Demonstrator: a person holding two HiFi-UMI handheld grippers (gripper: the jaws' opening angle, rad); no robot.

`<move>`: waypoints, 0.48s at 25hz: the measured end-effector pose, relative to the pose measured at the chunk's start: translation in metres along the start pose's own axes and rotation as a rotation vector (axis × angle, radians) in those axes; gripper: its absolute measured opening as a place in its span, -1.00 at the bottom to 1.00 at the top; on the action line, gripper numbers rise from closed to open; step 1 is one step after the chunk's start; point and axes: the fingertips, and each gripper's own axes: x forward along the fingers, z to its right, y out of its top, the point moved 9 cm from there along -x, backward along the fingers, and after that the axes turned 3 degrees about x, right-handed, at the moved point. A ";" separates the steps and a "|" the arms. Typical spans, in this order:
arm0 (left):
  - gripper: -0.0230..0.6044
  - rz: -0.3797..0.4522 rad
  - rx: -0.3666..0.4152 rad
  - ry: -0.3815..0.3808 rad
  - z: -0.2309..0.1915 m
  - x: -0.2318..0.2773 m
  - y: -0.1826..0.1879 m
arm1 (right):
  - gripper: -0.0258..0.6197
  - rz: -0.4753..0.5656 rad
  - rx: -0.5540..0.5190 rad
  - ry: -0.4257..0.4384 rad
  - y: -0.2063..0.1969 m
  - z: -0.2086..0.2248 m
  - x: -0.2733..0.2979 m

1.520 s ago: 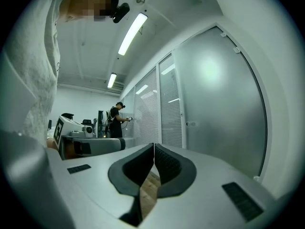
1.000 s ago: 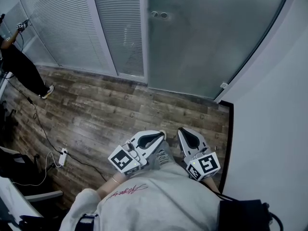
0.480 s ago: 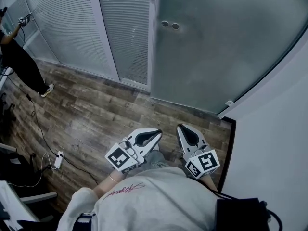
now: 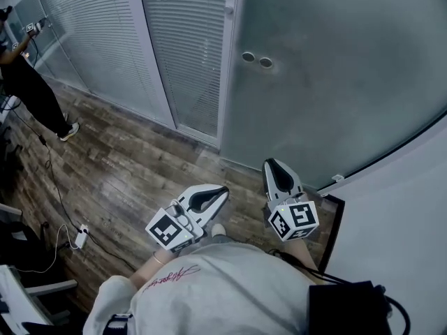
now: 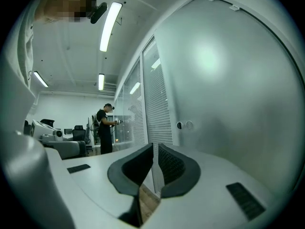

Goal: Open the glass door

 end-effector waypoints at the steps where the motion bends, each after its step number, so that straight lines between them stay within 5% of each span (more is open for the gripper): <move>1: -0.87 -0.002 0.005 0.006 -0.007 0.003 0.000 | -0.85 0.006 -0.007 -0.004 0.003 0.006 0.011; 5: -0.87 0.018 0.026 0.038 -0.028 0.013 0.006 | -0.84 0.024 -0.040 -0.032 0.015 0.030 0.054; 8: -0.87 0.010 0.025 0.052 -0.040 0.019 0.003 | -0.52 0.038 -0.033 -0.054 0.023 0.053 0.096; 12: -0.87 -0.025 0.018 0.072 -0.050 0.021 -0.003 | -0.48 0.042 -0.001 -0.105 0.030 0.085 0.161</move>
